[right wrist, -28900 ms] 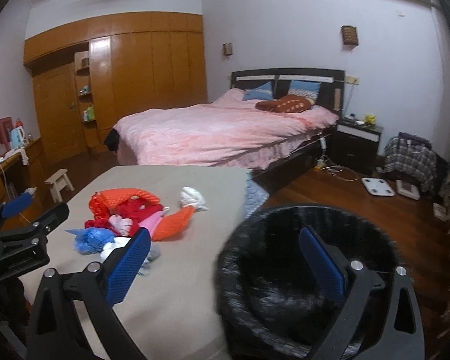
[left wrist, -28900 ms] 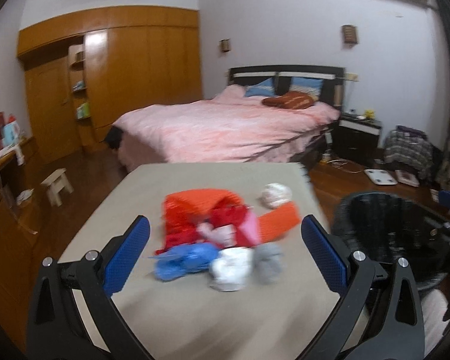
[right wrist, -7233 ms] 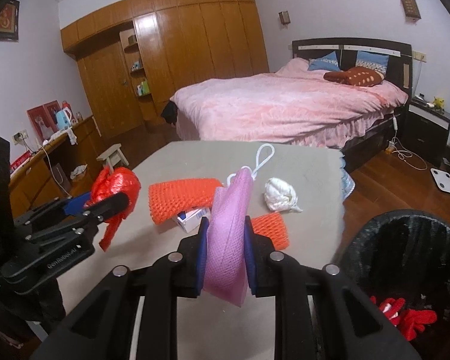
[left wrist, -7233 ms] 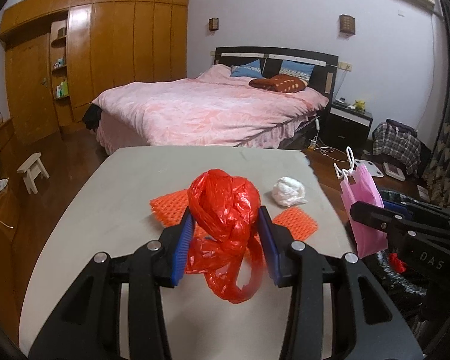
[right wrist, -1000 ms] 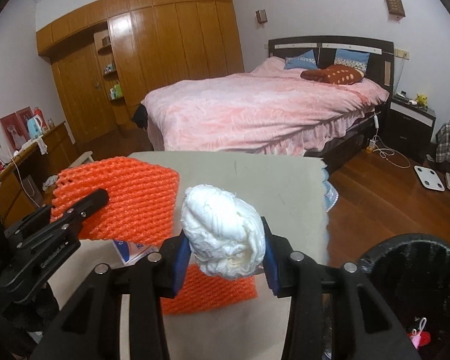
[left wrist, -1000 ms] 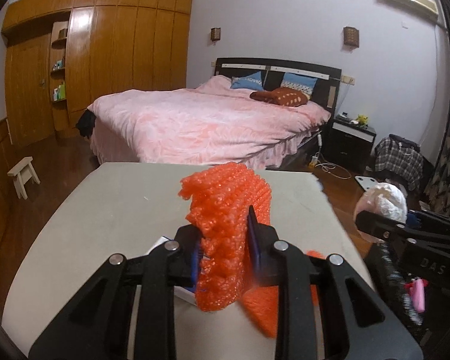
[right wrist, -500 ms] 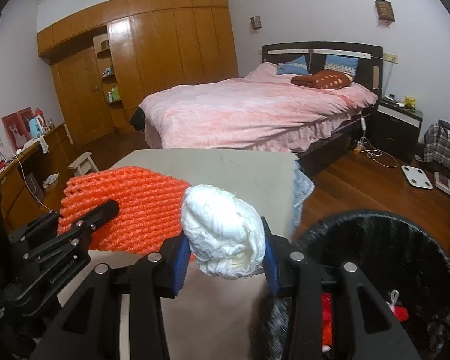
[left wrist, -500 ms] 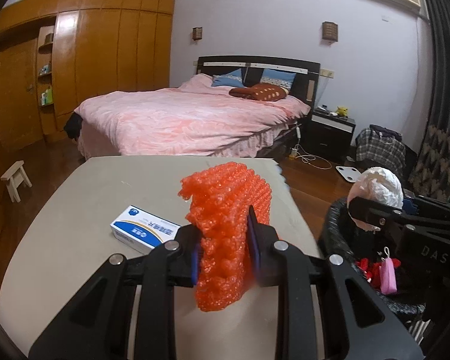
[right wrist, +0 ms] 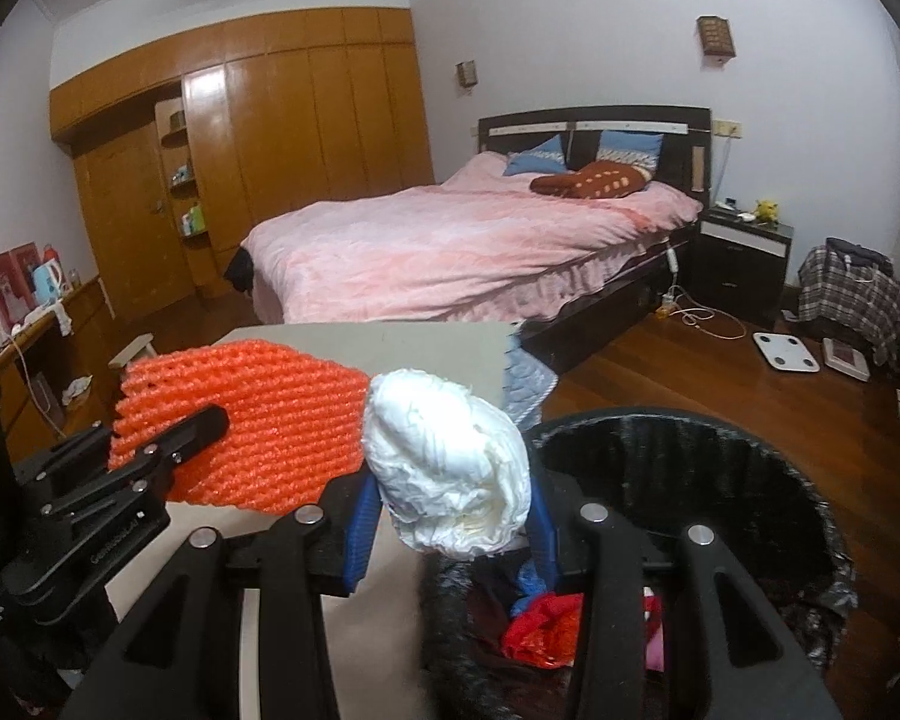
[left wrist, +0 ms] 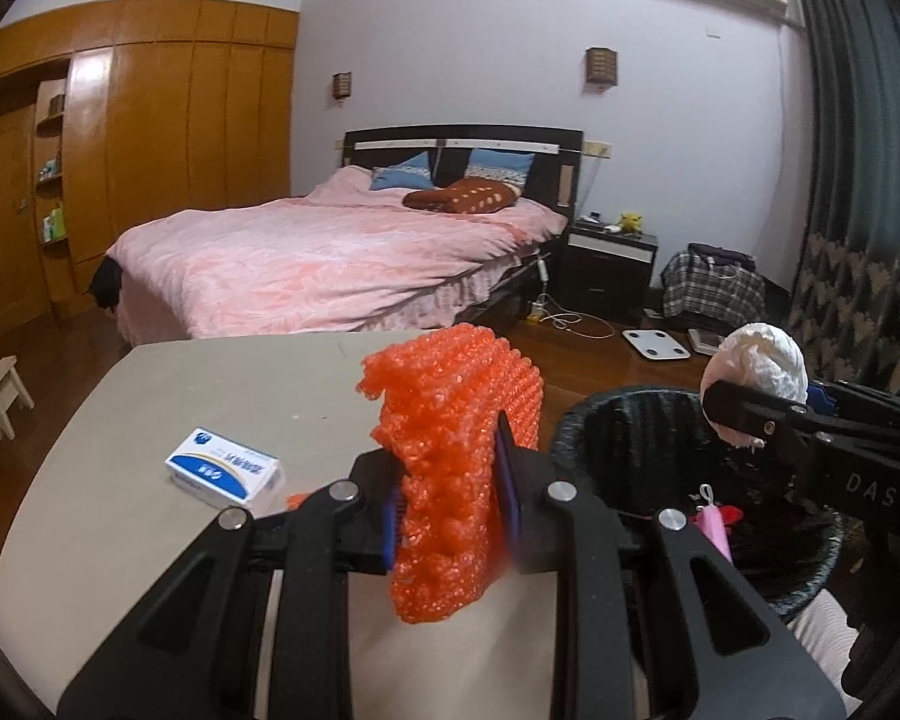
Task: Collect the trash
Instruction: 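Carry the orange net and tissue ball over the bin and open both tools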
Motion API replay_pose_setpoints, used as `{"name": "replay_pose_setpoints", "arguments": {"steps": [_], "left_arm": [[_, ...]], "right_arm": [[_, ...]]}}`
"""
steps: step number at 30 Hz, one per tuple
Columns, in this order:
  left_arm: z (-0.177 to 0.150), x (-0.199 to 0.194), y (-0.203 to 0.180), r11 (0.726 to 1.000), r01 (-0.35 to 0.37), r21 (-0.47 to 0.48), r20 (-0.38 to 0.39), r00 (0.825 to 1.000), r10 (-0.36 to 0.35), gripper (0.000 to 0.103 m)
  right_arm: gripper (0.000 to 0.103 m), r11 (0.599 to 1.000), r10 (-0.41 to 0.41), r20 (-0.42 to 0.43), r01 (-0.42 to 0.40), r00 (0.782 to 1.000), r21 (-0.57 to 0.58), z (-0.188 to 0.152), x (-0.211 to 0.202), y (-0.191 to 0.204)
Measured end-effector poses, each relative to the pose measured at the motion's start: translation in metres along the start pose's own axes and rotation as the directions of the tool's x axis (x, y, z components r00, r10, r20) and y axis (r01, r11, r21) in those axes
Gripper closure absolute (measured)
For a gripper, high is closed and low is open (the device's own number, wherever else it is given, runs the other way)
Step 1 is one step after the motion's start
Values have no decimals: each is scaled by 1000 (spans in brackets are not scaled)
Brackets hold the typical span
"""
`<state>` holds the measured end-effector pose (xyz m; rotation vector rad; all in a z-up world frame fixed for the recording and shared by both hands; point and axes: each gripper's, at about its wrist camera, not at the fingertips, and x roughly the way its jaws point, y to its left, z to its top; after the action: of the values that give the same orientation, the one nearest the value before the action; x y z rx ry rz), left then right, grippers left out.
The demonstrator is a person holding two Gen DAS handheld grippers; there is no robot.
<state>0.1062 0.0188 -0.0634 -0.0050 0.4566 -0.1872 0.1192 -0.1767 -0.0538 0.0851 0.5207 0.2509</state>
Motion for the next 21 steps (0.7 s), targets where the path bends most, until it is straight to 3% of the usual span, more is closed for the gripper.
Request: {"name": "replay_pose_setpoints", "arguments": {"steps": [21], "left_arm": [[11,21,-91,978,186,93,-8,983,-186,79]], "right_arm": [[61,983,-170,26,167,985,81,-15,-43,-80]]}}
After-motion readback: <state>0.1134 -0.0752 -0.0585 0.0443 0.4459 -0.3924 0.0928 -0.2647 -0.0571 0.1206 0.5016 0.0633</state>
